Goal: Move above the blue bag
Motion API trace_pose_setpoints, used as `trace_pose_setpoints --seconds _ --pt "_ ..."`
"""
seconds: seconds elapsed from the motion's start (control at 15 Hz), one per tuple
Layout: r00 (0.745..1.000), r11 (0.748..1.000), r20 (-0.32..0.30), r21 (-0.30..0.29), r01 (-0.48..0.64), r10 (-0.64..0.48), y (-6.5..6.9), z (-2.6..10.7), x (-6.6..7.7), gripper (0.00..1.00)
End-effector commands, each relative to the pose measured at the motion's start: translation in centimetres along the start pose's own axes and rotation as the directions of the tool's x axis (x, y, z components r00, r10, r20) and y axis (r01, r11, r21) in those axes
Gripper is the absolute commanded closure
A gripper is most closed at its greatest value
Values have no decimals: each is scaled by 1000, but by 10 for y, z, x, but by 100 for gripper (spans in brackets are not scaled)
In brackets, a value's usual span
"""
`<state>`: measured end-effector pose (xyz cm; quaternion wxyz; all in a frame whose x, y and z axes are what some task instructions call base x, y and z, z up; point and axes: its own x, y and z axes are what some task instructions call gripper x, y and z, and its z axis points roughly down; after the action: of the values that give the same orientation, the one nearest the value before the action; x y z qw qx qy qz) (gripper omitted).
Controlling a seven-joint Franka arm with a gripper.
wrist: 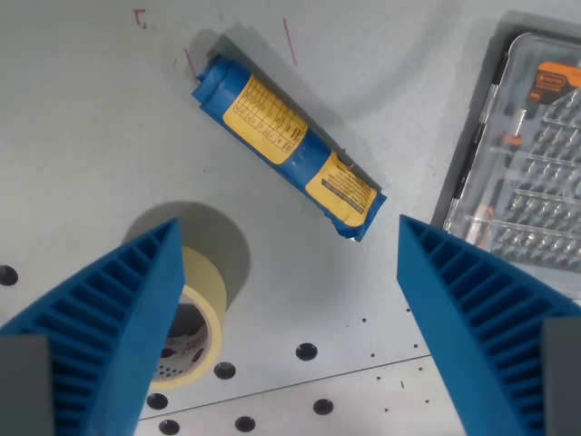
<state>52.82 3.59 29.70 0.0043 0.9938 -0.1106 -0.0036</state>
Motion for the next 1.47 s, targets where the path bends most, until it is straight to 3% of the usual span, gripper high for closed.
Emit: trace_pose_setpoints --seconds 0.07,0.87,1.47 --pt "1000 1000 -3 1 0 0 0 -1 0 0" --pt "995 995 -9 1 102 -102 0 5 0 0" --pt "953 953 -39 -6 302 -302 0 29 -2 0"
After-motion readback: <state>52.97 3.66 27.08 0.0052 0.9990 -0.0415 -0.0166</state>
